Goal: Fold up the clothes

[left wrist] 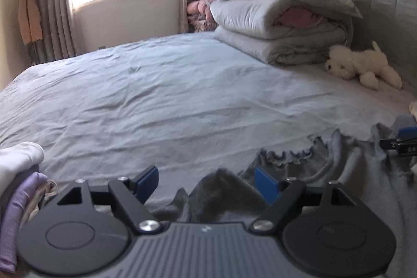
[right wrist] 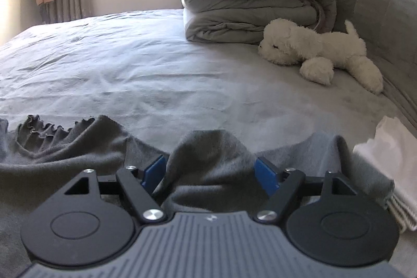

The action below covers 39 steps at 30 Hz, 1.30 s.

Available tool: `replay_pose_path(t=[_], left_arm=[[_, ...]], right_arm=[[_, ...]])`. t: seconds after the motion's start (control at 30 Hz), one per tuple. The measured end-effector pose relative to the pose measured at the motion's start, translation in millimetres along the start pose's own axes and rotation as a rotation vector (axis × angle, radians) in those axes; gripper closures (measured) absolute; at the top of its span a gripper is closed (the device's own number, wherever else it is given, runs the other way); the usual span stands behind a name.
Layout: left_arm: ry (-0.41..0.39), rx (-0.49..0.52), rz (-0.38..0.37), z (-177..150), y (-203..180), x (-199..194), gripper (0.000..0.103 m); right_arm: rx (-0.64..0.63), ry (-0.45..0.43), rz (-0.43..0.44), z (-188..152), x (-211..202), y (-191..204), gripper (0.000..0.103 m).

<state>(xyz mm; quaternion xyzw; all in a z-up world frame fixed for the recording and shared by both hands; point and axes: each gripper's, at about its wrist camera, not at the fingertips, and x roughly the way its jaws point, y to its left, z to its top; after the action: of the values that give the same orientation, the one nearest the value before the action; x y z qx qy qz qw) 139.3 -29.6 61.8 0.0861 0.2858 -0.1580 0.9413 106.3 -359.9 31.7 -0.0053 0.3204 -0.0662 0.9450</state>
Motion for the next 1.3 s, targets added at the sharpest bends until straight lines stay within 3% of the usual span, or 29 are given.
replay_pose_path(t=[0.07, 0.13, 0.17, 0.2, 0.23, 0.27, 0.37, 0.5, 0.57, 0.63, 0.67, 0.7, 0.73, 0.77, 0.8, 0.83, 0.93, 1.07, 1.2, 1.23, 1.27, 1.3], left_arm=[[0.011, 0.031, 0.015, -0.2, -3.3, 10.1, 0.021], [0.042, 0.03, 0.029, -0.3, -3.6, 22.7, 0.042], [0.082, 0.024, 0.03, -1.4, -2.3, 30.6, 0.084], [0.121, 0.018, 0.032, -2.6, -1.0, 38.5, 0.103], [0.147, 0.02, 0.034, -4.1, 0.1, 44.3, 0.103], [0.147, 0.034, 0.039, -6.4, 0.7, 46.0, 0.103], [0.125, 0.039, 0.057, -6.5, 6.5, 44.1, 0.103], [0.023, -0.111, 0.059, 12.4, 27.3, 19.7, 0.103], [0.018, -0.153, 0.059, 15.9, 31.2, 18.6, 0.103], [0.053, -0.17, 0.028, 13.4, 32.0, 25.3, 0.099], [0.07, -0.173, 0.013, 11.5, 32.0, 28.9, 0.093], [0.08, -0.167, 0.003, 9.8, 31.1, 32.0, 0.079], [0.083, -0.156, -0.001, 8.7, 29.3, 34.1, 0.068], [0.077, -0.144, 0.002, 7.8, 27.0, 35.4, 0.048], [0.064, -0.132, 0.005, 6.7, 25.1, 36.3, 0.044], [0.054, -0.119, 0.001, 6.2, 23.7, 37.5, 0.044], [0.052, -0.082, -0.03, 3.6, 16.9, 45.7, 0.044], [0.08, -0.023, -0.071, -5.0, 5.9, 58.0, 0.045], [0.095, 0.036, -0.083, -9.1, -3.3, 60.7, 0.048], [0.096, 0.035, -0.086, -8.9, -3.7, 60.8, 0.054], [0.096, 0.033, -0.099, -9.0, -4.2, 60.6, 0.08], [0.093, 0.033, -0.122, -9.7, -5.5, 60.0, 0.097]], right_arm=[[-0.049, 0.051, 0.014, -1.2, 10.4, 4.3, 0.021], [-0.112, 0.074, -0.003, -6.7, 22.6, 12.5, 0.022], [-0.12, 0.069, 0.004, -7.1, 24.2, 15.1, 0.034], [-0.122, 0.062, 0.016, -6.7, 24.9, 17.1, 0.048], [-0.118, 0.067, 0.014, -3.9, 24.6, 19.6, 0.079], [-0.112, 0.075, 0.008, -0.6, 24.2, 22.2, 0.091], [-0.21, 0.064, -0.055, 4.3, 22.0, 38.0, 0.096], [-0.137, -0.015, -0.094, 15.7, 9.2, 29.8, 0.098], [-0.13, -0.035, -0.127, 15.4, 9.8, 29.2, 0.098], [-0.182, 0.0, -0.152, 9.5, 21.5, 33.1, 0.098], [-0.214, 0.021, -0.155, 5.8, 27.7, 35.3, 0.096], [-0.246, 0.041, -0.159, 2.1, 33.8, 37.6, 0.092], [-0.279, 0.029, -0.164, -1.7, 34.1, 39.0, 0.077], [-0.289, 0.008, -0.173, -3.1, 30.6, 37.2, 0.056], [-0.293, -0.013, -0.182, -3.9, 26.6, 34.8, 0.047], [-0.274, -0.028, -0.17, -2.6, 21.3, 28.9, 0.04], [-0.184, -0.052, -0.118, 5.4, 8.0, 9.3, 0.039], [-0.062, -0.014, 0.01, 13.9, 8.4, -7.3, 0.039], [-0.179, 0.036, 0.097, 16.2, 21.9, 21.3, 0.039], [-0.209, 0.066, 0.109, 14.6, 28.5, 29.1, 0.04], [-0.228, 0.074, 0.106, 12.4, 32.2, 35.5, 0.045], [-0.245, 0.075, 0.101, 10.1, 35.1, 41.5, 0.05]])
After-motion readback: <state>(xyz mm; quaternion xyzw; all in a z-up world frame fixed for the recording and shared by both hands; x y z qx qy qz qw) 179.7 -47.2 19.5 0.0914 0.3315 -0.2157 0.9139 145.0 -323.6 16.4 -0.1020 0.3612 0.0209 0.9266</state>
